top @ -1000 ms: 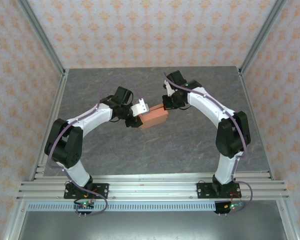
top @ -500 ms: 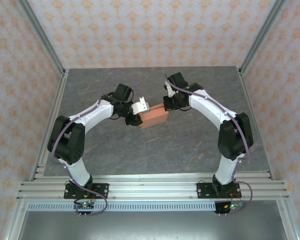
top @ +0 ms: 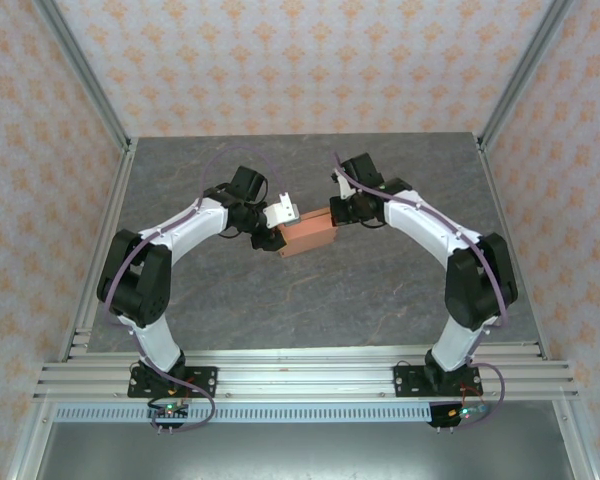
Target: Fold the paper box
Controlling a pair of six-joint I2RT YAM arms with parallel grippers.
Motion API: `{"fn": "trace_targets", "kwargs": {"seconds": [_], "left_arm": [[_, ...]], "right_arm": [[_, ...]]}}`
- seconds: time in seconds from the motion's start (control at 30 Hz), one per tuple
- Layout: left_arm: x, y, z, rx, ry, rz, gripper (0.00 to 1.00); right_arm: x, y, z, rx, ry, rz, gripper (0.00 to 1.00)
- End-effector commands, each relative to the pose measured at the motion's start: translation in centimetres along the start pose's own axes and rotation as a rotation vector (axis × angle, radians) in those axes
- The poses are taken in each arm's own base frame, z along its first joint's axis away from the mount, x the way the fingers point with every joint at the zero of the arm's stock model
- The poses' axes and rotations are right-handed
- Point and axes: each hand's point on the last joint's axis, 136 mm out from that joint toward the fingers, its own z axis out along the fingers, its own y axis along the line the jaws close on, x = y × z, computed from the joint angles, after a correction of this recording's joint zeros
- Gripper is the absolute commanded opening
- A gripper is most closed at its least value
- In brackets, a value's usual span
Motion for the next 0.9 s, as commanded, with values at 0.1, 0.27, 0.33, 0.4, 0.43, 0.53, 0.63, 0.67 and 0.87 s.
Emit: {"fn": "trace_targets", "kwargs": {"seconds": [0.1, 0.27, 0.33, 0.4, 0.43, 0.53, 0.63, 0.67, 0.87], "left_arm": [[3.4, 0.2, 0.5, 0.016, 0.118, -0.104, 0.4], [2.9, 0.2, 0.3, 0.019, 0.096, -0.108, 0.41], [2.8, 0.1, 0.2, 0.021, 0.092, -0.109, 0.41], [2.8, 0.1, 0.2, 0.023, 0.09, -0.109, 0.41], [2.7, 0.1, 0.2, 0.021, 0.088, -0.11, 0.41], [2.5, 0.2, 0.1, 0.021, 0.083, -0.113, 0.42], [2.3, 0.2, 0.0, 0.019, 0.071, -0.116, 0.43], [2.2, 0.2, -0.1, 0.017, 0.067, -0.117, 0.43], [1.2, 0.4, -0.7, 0.008, 0.024, -0.122, 0.48]], "right_arm": [[2.7, -1.0, 0.4, 0.022, 0.065, 0.027, 0.02], [3.0, -1.4, 0.5, 0.034, 0.051, 0.025, 0.01], [3.1, -1.3, 0.5, 0.029, 0.043, 0.022, 0.01], [3.1, -1.3, 0.4, 0.029, 0.037, 0.021, 0.01], [3.0, -1.2, 0.4, 0.025, 0.032, 0.016, 0.01], [3.0, -1.3, 0.3, 0.032, 0.018, 0.014, 0.01], [2.9, -1.4, 0.2, 0.041, 0.014, 0.011, 0.01], [2.8, -1.4, 0.1, 0.042, 0.01, 0.01, 0.01], [2.6, -1.1, 0.0, 0.057, -0.001, 0.001, 0.0]]}}
